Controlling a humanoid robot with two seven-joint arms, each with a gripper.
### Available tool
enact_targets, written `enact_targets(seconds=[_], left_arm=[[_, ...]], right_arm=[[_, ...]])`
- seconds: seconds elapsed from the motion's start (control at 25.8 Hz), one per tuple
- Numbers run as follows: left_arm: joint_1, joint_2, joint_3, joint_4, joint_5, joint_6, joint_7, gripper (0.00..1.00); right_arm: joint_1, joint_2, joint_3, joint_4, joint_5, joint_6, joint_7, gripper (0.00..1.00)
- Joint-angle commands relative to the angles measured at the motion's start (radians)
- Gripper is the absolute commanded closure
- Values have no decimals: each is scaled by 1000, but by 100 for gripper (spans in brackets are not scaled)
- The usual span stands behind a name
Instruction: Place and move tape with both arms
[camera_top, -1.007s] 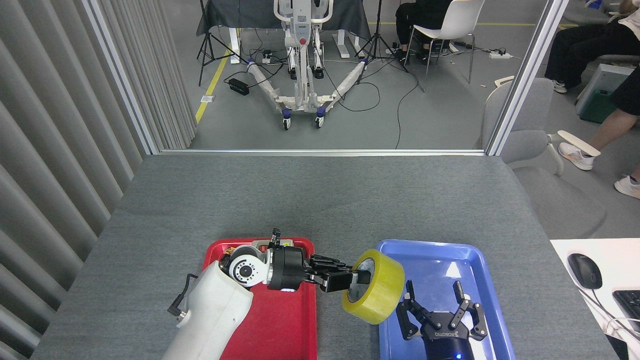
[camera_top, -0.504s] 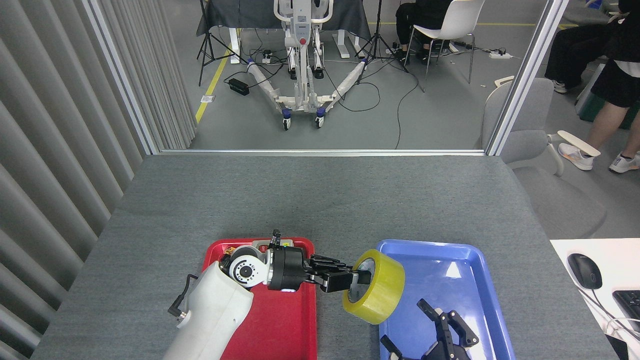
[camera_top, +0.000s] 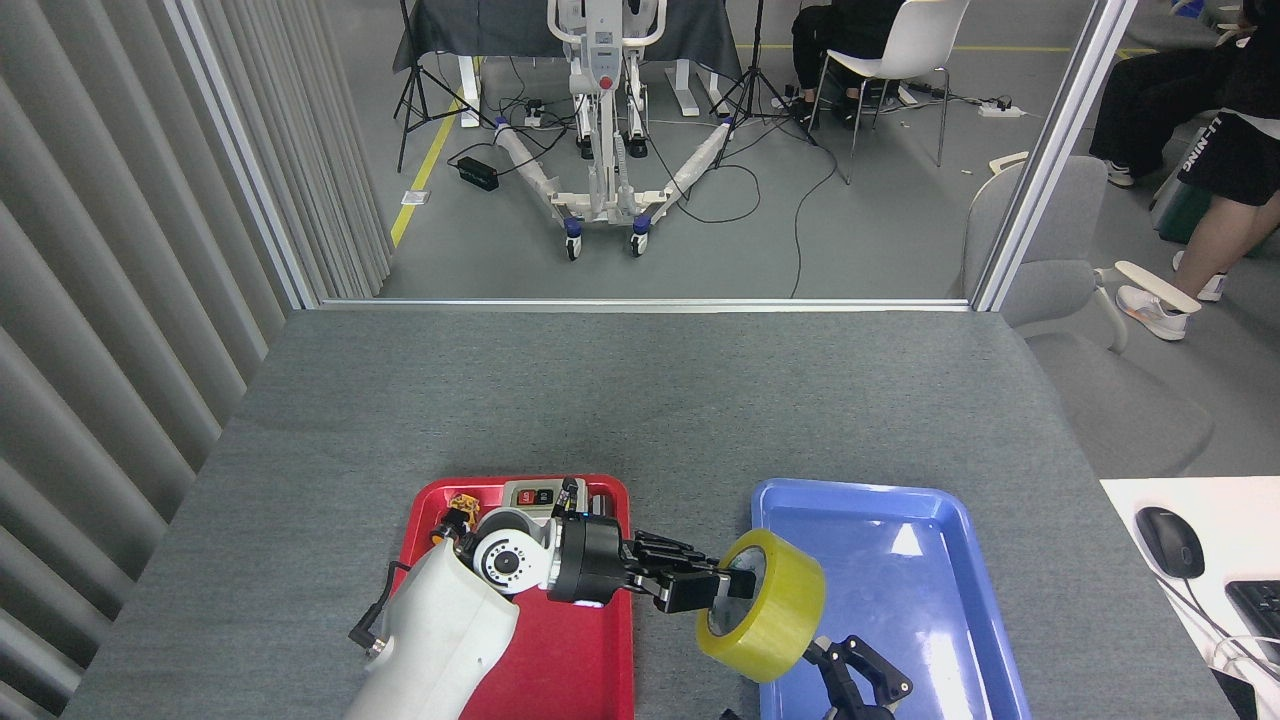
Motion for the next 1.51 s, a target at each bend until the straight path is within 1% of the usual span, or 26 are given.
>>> enact_targets(seconds=[0.0,0.04,0.08,0.15,0.19,0.23,0.27,0.31,0.39,0.46,0.5,0.54,0.66,0.74,0.77,0.85,0.97,1.05,1.12,1.16,1.2,1.28,1.32,1.36,1.39,1.47], left_arm=[[12,-3,-13,-7,-2,0,0,100],[12,-3,-13,-7,-2,0,0,100],[12,-3,-13,-7,-2,0,0,100],[12,-6,-13,-7,-2,0,-2,100],[12,-6,-14,-6,-2,0,-2,100],[12,-8,-14,-6,-3,0,-2,99],[12,-8,-14,-4,-5,0,-2,85],[12,-6,-13,-4,-5,0,-2,75],[12,-3,-13,-6,-5,0,-2,65],[10,-5,-13,-7,-5,0,-2,56],[10,-5,-13,-6,-5,0,-2,48],[12,-5,-13,-6,-6,0,-2,41],[10,3,-11,-9,-8,0,-2,24],[10,3,-8,-9,-8,0,0,6],[10,4,-3,-12,-6,0,0,3],[9,6,18,-27,6,0,7,2],[18,33,148,-40,9,3,82,2],[68,66,190,-98,14,78,139,2],[163,116,199,-254,18,187,171,1],[211,167,199,-343,21,251,228,1],[268,227,198,-418,21,322,352,1],[369,305,188,-520,3,434,690,1],[403,323,184,-541,-12,449,816,1],[441,339,182,-549,-45,448,914,1],[472,349,182,-560,-107,446,974,1],[530,348,181,-633,-319,469,1058,1]], right_arm=[[2,-12,20,2,0,32,0,7],[5,-15,20,2,0,37,0,9],[8,-15,22,1,0,37,0,15],[12,-15,25,1,0,37,0,39],[17,-15,26,1,0,37,0,47],[26,-16,26,1,1,38,2,58],[34,-18,26,1,1,38,0,65],[45,-26,26,1,1,38,0,71],[54,-42,26,1,1,40,2,86],[54,-44,26,1,1,45,2,95],[54,-46,26,1,1,49,2,98],[52,-47,26,1,0,57,2,100],[48,-62,26,2,0,77,0,100],[48,-64,26,2,-11,81,-2,100],[49,-64,26,2,-19,86,0,100],[49,-65,25,2,-29,127,0,100],[32,-76,25,2,-46,244,25,96],[12,-107,19,2,-57,305,84,96],[-27,-134,14,4,-88,354,207,99],[-47,-147,14,5,-109,373,291,100],[-66,-154,14,5,-134,393,396,100],[-95,-154,13,1,-160,410,621,100],[-112,-154,13,1,-166,414,707,100],[-135,-158,14,1,-169,414,799,100],[-156,-158,16,1,-170,414,884,100],[-189,-158,17,1,-170,414,1035,100]])
